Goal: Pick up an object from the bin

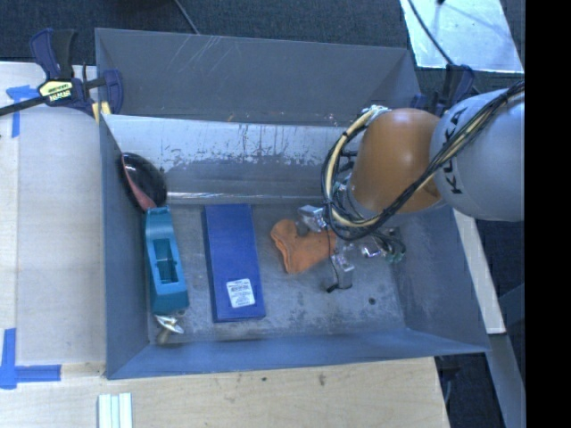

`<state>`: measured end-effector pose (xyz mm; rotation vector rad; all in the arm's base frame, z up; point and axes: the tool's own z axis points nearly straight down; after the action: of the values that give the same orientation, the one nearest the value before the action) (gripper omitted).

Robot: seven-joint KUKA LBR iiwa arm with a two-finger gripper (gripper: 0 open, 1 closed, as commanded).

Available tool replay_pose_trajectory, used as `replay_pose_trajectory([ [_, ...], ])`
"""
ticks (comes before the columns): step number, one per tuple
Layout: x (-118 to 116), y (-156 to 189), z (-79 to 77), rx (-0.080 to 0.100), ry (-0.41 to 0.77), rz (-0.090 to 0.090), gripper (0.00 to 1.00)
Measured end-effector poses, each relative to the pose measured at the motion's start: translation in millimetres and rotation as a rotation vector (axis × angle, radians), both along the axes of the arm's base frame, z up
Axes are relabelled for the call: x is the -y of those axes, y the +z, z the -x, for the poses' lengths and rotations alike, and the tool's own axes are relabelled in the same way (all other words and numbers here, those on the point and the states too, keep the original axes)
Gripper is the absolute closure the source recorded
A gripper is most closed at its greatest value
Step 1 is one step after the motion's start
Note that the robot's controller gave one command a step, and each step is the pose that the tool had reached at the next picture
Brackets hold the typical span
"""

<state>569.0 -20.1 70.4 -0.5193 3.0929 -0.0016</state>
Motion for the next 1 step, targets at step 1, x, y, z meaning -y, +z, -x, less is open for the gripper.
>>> replay_pose_trajectory([
  [1, 8.5, -1.1, 8.4, 0.001, -0.124, -0.002, 0.00],
])
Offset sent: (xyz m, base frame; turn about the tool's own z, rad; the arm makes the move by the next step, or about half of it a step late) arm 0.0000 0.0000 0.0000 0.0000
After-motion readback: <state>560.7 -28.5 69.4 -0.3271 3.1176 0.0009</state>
